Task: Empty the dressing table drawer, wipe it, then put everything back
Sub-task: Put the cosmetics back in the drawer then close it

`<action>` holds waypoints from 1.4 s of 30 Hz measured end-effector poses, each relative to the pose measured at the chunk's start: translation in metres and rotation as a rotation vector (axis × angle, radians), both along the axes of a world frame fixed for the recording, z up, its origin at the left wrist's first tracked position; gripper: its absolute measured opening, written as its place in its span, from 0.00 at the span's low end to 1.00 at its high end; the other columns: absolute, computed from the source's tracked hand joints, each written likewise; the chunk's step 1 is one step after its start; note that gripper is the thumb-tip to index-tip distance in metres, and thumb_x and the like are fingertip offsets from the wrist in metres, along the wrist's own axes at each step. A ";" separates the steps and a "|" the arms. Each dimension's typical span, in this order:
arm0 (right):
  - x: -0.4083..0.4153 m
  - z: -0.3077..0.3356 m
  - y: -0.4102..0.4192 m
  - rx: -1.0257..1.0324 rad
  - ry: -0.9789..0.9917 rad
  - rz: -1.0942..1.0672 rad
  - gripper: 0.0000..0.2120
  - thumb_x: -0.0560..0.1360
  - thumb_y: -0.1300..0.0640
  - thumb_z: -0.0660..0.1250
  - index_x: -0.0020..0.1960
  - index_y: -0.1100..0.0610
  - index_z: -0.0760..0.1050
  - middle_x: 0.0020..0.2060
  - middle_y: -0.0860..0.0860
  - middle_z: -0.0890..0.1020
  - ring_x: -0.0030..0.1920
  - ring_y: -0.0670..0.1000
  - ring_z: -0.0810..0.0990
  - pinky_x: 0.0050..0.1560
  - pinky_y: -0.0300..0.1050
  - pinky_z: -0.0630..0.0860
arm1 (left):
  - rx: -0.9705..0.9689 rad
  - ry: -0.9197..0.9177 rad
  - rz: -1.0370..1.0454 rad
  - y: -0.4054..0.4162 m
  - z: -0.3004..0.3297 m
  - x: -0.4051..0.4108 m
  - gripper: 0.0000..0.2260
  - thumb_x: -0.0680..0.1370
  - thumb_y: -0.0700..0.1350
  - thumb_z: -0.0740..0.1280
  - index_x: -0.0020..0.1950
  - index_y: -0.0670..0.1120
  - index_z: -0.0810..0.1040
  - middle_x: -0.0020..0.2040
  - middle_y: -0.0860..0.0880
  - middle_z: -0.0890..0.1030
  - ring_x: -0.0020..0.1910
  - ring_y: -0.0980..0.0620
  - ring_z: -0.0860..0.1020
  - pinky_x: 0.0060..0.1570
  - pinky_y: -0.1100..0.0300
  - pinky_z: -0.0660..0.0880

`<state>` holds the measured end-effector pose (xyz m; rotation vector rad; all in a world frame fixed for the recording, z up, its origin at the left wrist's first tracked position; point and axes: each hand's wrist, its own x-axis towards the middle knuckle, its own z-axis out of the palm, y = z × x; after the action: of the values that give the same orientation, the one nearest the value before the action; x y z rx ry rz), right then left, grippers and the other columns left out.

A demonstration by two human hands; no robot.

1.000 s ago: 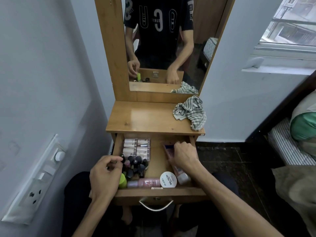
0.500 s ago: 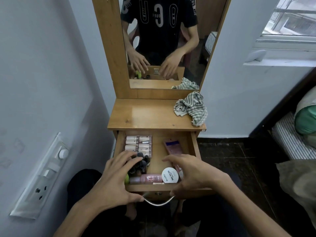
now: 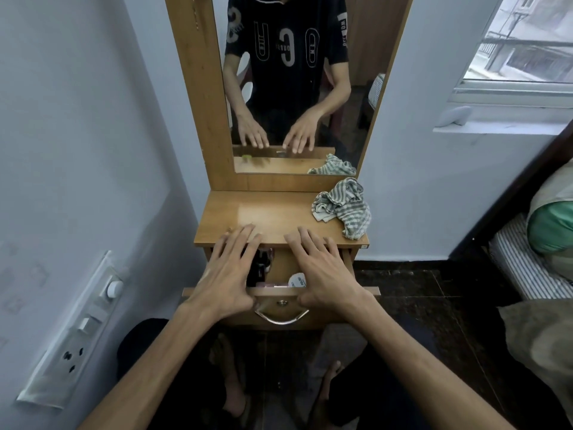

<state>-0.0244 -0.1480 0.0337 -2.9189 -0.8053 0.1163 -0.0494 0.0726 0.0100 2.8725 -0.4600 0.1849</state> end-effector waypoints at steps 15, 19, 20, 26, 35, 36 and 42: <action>0.044 -0.050 0.011 0.034 -0.283 -0.115 0.41 0.62 0.53 0.83 0.71 0.50 0.68 0.69 0.51 0.72 0.69 0.57 0.72 0.69 0.56 0.70 | -0.133 -0.217 0.238 -0.029 -0.039 0.033 0.29 0.66 0.41 0.78 0.67 0.48 0.76 0.67 0.50 0.77 0.69 0.50 0.73 0.75 0.46 0.65; 0.048 -0.057 0.015 0.023 -0.319 -0.161 0.36 0.64 0.53 0.81 0.69 0.49 0.70 0.66 0.51 0.73 0.66 0.57 0.73 0.64 0.55 0.71 | -0.161 -0.238 0.271 -0.033 -0.040 0.036 0.25 0.67 0.38 0.77 0.62 0.47 0.78 0.62 0.50 0.79 0.65 0.49 0.75 0.69 0.47 0.68; 0.049 -0.057 0.016 0.022 -0.333 -0.165 0.35 0.65 0.53 0.80 0.68 0.49 0.70 0.66 0.51 0.73 0.66 0.57 0.73 0.64 0.55 0.71 | -0.162 -0.246 0.276 -0.034 -0.039 0.037 0.24 0.67 0.37 0.77 0.61 0.48 0.78 0.61 0.50 0.79 0.64 0.50 0.75 0.67 0.48 0.68; 0.053 -0.063 0.019 0.047 -0.337 -0.195 0.32 0.65 0.55 0.79 0.66 0.50 0.71 0.64 0.51 0.74 0.64 0.57 0.74 0.61 0.55 0.70 | -0.124 -0.264 0.306 -0.038 -0.036 0.042 0.18 0.69 0.38 0.74 0.56 0.50 0.77 0.57 0.52 0.79 0.59 0.50 0.75 0.58 0.52 0.67; 0.049 -0.072 0.020 0.124 -0.363 -0.217 0.33 0.63 0.52 0.81 0.65 0.49 0.72 0.63 0.51 0.73 0.62 0.56 0.73 0.60 0.52 0.64 | -0.071 -0.247 0.327 -0.041 -0.036 0.045 0.16 0.70 0.41 0.74 0.56 0.48 0.77 0.56 0.50 0.79 0.58 0.48 0.76 0.57 0.49 0.71; 0.048 -0.072 0.021 0.121 -0.355 -0.225 0.33 0.63 0.53 0.81 0.65 0.49 0.72 0.63 0.51 0.73 0.62 0.56 0.73 0.61 0.52 0.64 | -0.063 -0.236 0.332 -0.041 -0.036 0.045 0.16 0.70 0.41 0.74 0.56 0.49 0.77 0.57 0.50 0.79 0.58 0.48 0.76 0.58 0.49 0.71; 0.040 -0.066 0.028 0.143 -0.331 -0.272 0.33 0.64 0.55 0.81 0.64 0.49 0.71 0.63 0.51 0.73 0.63 0.56 0.74 0.62 0.52 0.67 | -0.058 -0.201 0.346 -0.046 -0.032 0.044 0.16 0.70 0.41 0.74 0.57 0.48 0.78 0.57 0.49 0.79 0.59 0.47 0.77 0.61 0.46 0.73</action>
<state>0.0161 -0.1197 -0.0323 -2.9106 -0.4194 -0.4380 -0.0057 0.0269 -0.0218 2.8661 0.0158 0.5381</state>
